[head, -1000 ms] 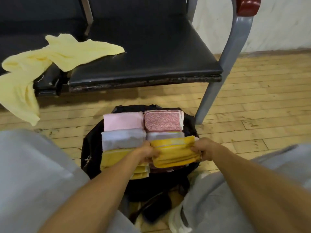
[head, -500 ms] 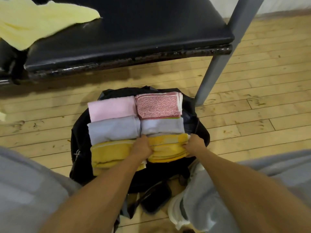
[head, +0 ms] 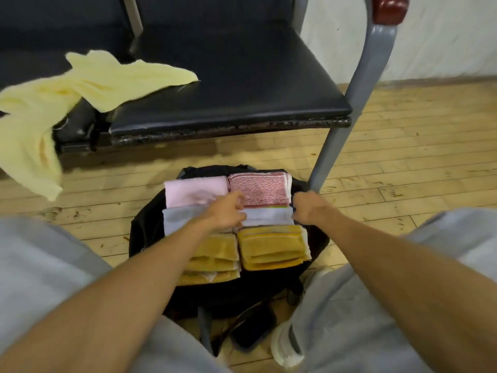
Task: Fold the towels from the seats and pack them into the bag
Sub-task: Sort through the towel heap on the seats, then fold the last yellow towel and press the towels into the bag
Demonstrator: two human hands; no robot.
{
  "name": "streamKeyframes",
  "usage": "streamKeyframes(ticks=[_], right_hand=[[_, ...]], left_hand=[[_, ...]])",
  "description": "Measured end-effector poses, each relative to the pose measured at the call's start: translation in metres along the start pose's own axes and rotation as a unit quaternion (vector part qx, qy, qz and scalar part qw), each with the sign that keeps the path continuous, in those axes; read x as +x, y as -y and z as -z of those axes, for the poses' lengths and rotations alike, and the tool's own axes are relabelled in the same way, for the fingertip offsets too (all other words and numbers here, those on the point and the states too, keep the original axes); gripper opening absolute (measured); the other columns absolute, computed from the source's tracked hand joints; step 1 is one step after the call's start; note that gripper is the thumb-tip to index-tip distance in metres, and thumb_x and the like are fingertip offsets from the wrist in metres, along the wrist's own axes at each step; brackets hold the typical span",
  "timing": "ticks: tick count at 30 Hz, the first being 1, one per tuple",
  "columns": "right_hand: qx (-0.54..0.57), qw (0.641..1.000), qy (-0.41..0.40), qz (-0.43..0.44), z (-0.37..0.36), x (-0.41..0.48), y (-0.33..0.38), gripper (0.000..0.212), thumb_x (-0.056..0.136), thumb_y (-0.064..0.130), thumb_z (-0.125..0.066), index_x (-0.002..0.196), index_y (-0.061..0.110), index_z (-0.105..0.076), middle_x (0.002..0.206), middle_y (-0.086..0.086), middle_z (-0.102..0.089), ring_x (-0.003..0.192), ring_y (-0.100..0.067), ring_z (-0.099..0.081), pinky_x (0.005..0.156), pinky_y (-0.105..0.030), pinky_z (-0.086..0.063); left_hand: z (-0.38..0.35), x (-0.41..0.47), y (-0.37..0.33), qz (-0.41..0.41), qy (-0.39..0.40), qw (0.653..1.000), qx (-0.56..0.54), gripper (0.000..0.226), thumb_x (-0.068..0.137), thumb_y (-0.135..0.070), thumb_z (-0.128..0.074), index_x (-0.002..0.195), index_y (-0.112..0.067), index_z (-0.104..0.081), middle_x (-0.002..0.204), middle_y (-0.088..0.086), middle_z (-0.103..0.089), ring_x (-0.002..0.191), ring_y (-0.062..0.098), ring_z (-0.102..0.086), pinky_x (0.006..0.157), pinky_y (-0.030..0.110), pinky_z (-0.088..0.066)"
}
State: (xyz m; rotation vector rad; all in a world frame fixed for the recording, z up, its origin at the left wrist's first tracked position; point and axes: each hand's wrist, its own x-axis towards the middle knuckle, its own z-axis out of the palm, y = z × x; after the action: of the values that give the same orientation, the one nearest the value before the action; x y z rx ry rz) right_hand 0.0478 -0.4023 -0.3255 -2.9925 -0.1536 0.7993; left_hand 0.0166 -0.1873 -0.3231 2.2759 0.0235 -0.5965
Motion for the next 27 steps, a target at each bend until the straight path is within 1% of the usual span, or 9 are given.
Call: streamKeyframes(ticks=[2,4,8,13,19,21,23,25,27], right_hand=[[-0.008,0.999,-0.02,0.038,0.029,-0.003,0.016,0.015,0.092,0.017,-0.055,0.09,0.003,-0.057,0.108,-0.014,-0.066,0.087,-0.027,-0.06,0.072,-0.034,-0.051],[0.016,0.996,-0.05,0.075,0.057,-0.008,0.036,0.019,0.091,0.014,-0.054,0.094,0.002,-0.068,0.1,-0.013,-0.069,0.091,-0.028,-0.064,0.079,-0.039,-0.055],[0.067,0.978,-0.122,0.158,0.113,-0.029,0.094,0.021,0.092,0.011,-0.053,0.096,0.01,-0.073,0.097,-0.005,-0.07,0.091,-0.021,-0.063,0.077,-0.029,-0.049],[0.133,0.945,-0.183,0.236,0.158,-0.022,0.168,0.017,0.095,0.014,-0.054,0.099,0.015,-0.07,0.102,-0.002,-0.07,0.091,-0.018,-0.063,0.082,-0.03,-0.052],[0.184,0.922,-0.196,0.279,0.177,0.01,0.239,0.014,0.095,0.017,-0.058,0.1,0.016,-0.071,0.101,0.0,-0.07,0.095,-0.016,-0.063,0.085,-0.028,-0.051],[0.201,0.915,-0.2,0.288,0.176,0.024,0.257,0.014,0.095,0.015,-0.058,0.103,0.015,-0.07,0.104,0.0,-0.069,0.096,-0.014,-0.061,0.084,-0.024,-0.048],[0.23,0.904,-0.208,0.295,0.175,0.034,0.273,0.015,0.095,0.013,-0.06,0.106,0.014,-0.07,0.107,-0.001,-0.068,0.097,-0.014,-0.061,0.086,-0.022,-0.047],[0.249,0.895,-0.215,0.3,0.174,0.04,0.289,0.019,0.093,0.012,-0.062,0.111,0.012,-0.069,0.111,0.0,-0.066,0.102,-0.014,-0.06,0.09,-0.023,-0.046],[0.262,0.89,-0.216,0.303,0.172,0.044,0.302,0.022,0.094,0.011,-0.062,0.114,0.013,-0.068,0.112,0.003,-0.065,0.1,-0.01,-0.058,0.086,-0.017,-0.043]], left_hand=[[0.036,-0.017,-0.011,-0.039,-0.036,0.998,-0.046,0.039,0.088,0.0,-0.062,0.125,-0.009,-0.052,0.103,0.005,-0.06,0.083,0.024,-0.067,0.079,0.039,-0.058],[0.071,-0.032,-0.017,-0.063,-0.072,0.993,-0.07,0.031,0.09,0.0,-0.06,0.118,-0.012,-0.055,0.103,0.007,-0.062,0.079,0.023,-0.066,0.072,0.035,-0.058],[0.141,-0.057,-0.011,-0.079,-0.126,0.985,-0.087,0.019,0.092,-0.002,-0.057,0.104,-0.016,-0.061,0.09,0.006,-0.064,0.078,0.022,-0.066,0.061,0.028,-0.05],[0.22,-0.087,0.014,-0.06,-0.197,0.976,-0.064,0.017,0.097,-0.012,-0.053,0.109,-0.016,-0.064,0.102,0.003,-0.064,0.09,0.017,-0.068,0.081,0.032,-0.056],[0.269,-0.096,0.068,-0.01,-0.324,0.945,-0.043,0.022,0.095,-0.009,-0.054,0.112,-0.017,-0.063,0.104,0.002,-0.064,0.095,0.017,-0.06,0.082,0.029,-0.049],[0.278,-0.093,0.088,0.018,-0.365,0.931,-0.003,0.028,0.094,-0.01,-0.057,0.121,-0.016,-0.06,0.115,0.002,-0.058,0.102,0.016,-0.055,0.084,0.024,-0.044],[0.285,-0.088,0.105,0.059,-0.396,0.916,0.025,0.038,0.092,-0.015,-0.059,0.13,-0.015,-0.055,0.131,0.009,-0.05,0.117,0.021,-0.05,0.098,0.03,-0.039],[0.288,-0.084,0.114,0.109,-0.402,0.907,0.057,0.049,0.093,-0.023,-0.059,0.139,-0.014,-0.046,0.141,0.013,-0.041,0.131,0.029,-0.037,0.107,0.037,-0.03],[0.286,-0.08,0.12,0.134,-0.383,0.904,0.135,0.055,0.094,-0.031,-0.059,0.144,-0.017,-0.04,0.143,0.011,-0.038,0.133,0.03,-0.03,0.108,0.039,-0.028]])
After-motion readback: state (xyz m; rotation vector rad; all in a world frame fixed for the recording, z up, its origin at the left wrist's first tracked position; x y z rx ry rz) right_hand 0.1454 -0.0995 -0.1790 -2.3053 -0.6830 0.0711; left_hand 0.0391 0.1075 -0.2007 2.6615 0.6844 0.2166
